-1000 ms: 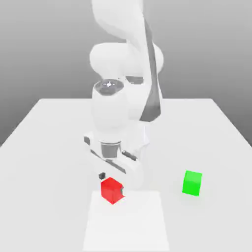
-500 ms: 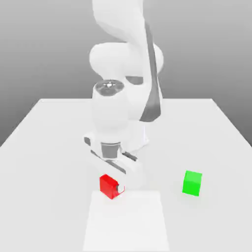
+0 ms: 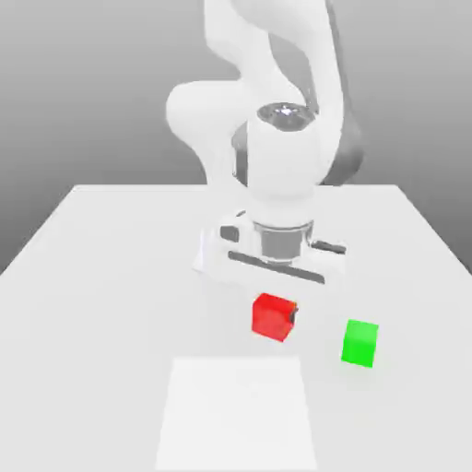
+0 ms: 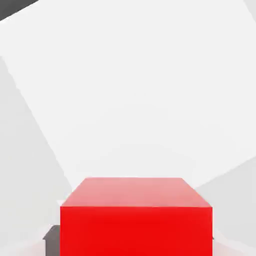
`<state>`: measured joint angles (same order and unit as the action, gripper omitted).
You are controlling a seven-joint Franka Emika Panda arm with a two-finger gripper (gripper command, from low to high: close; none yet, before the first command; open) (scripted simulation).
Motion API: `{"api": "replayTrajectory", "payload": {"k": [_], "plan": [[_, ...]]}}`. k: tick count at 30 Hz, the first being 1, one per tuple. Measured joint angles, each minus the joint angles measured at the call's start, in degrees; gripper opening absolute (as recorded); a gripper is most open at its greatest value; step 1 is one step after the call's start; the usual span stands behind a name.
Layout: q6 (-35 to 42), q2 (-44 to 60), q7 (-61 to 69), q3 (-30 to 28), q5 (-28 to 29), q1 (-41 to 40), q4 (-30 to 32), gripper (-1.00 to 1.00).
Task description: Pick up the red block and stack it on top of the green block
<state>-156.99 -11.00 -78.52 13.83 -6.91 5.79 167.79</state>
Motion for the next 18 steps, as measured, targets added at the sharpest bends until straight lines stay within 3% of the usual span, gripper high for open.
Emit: {"api": "replayTrajectory", "payload": {"k": [8,11,14,15,18], "plan": [[2.08,-0.75,2.47,7.23,-3.23,11.31,-1.61,-1.0],[-3.08,4.77,0.49,8.06,-0.31,10.58,-1.85,-1.0],[-8.96,11.13,-4.74,7.34,7.23,9.18,-2.02,-1.0],[-10.32,12.65,-6.53,6.52,9.78,9.27,-2.08,1.0],[-10.32,12.65,-6.54,6.52,9.78,9.13,-2.08,1.0]]}}
